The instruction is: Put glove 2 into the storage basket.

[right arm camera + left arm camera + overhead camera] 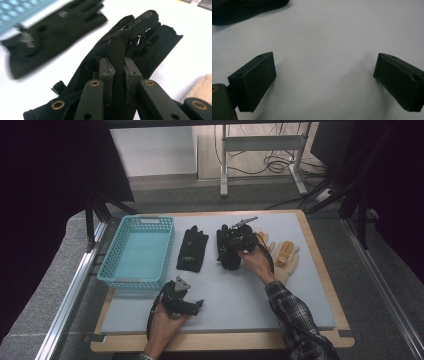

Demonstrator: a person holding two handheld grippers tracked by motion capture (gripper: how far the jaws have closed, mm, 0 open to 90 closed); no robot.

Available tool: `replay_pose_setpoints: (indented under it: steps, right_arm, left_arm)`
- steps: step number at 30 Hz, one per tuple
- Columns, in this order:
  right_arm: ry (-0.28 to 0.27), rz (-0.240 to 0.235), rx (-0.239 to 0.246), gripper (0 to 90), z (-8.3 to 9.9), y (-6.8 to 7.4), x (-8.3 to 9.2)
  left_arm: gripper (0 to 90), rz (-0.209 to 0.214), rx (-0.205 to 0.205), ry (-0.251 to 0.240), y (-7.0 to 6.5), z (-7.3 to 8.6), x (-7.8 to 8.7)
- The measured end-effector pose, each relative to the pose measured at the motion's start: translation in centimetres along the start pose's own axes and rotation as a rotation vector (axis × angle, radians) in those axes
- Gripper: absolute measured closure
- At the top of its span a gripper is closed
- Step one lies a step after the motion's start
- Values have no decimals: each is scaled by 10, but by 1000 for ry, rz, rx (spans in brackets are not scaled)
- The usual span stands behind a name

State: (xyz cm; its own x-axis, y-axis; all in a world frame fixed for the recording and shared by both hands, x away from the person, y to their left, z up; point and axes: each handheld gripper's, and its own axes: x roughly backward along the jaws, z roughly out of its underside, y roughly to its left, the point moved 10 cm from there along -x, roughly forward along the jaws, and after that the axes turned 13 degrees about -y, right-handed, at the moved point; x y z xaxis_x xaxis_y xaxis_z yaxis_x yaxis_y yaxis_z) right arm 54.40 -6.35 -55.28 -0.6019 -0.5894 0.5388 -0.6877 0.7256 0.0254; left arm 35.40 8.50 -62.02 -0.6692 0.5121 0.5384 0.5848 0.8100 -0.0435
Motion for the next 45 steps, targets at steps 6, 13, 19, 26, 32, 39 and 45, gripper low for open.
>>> replay_pose_setpoints:
  steps: [6, 13, 19, 26, 32, 39, 45]
  right_arm:
    - [-54, -47, -8, 786, -4, 31, 35]
    - [-57, -90, -16, 783, 14, 63, 67]
    - [-63, -103, -2, 760, 43, 89, 84]
    - [-76, -87, 25, 492, 60, 87, 87]
    - [-52, -55, 24, 700, 71, 61, 102]
    - [20, -76, 19, 750, 112, 54, 102]
    - [11, -100, 16, 745, 117, 67, 101]
  left_arm:
    - [45, 0, -5, 3, 0, 0, 0]
    - [45, -1, -6, 2, 0, 0, 0]
    - [45, -4, 0, -3, 0, 0, 0]
    - [45, -4, 0, -3, 0, 0, 0]
    - [45, 0, -4, 2, 1, 0, 0]
    - [55, -8, 6, 3, 0, 1, 4]
    - [51, -26, -2, 1, 5, 4, 9]
